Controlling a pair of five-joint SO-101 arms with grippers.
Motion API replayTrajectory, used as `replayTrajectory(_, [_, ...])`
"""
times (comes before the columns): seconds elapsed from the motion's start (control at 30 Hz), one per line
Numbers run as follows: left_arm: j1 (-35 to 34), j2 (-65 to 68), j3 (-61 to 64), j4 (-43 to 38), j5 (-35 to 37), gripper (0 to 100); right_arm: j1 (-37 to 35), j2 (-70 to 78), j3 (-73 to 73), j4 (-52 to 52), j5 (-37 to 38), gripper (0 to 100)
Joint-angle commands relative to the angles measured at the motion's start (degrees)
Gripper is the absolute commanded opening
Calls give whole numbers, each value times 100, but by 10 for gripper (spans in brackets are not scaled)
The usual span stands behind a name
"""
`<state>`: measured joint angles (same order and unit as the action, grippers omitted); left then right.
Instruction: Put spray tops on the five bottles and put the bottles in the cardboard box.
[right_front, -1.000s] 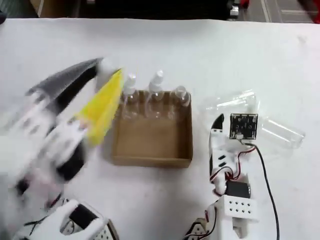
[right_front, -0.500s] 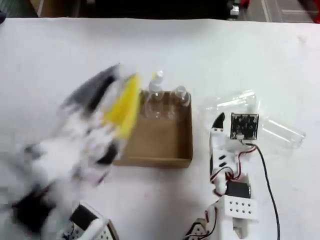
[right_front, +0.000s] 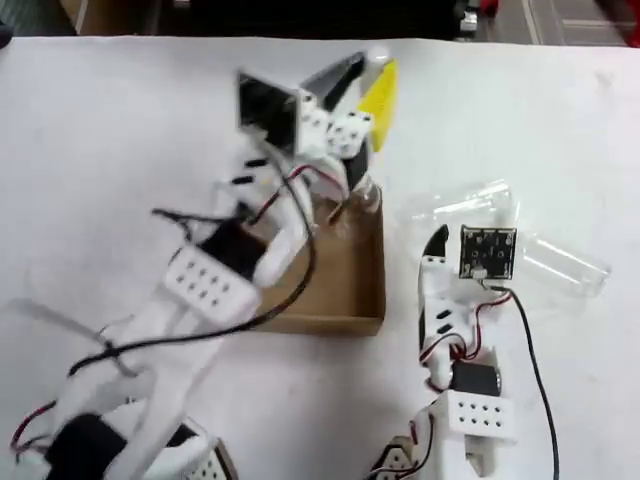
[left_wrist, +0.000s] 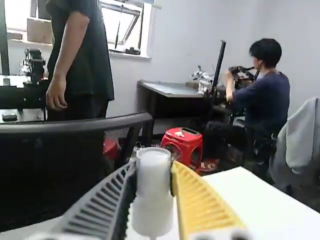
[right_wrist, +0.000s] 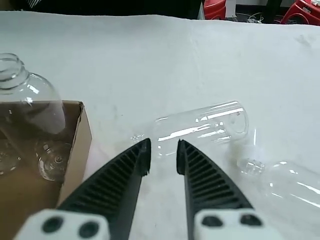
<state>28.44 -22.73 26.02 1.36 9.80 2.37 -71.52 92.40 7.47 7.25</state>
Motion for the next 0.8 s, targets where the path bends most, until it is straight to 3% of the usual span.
replayTrajectory(0.0, [-145, 479, -686, -158, 62, 24, 48, -75, -18, -119, 88, 74])
replayTrajectory(0.63, [92, 611, -800, -246, 79, 24, 40, -75, -18, -136, 88, 74])
replayTrajectory(0.77, [84, 892, -853, -352, 396, 24, 40, -75, -18, -136, 88, 74])
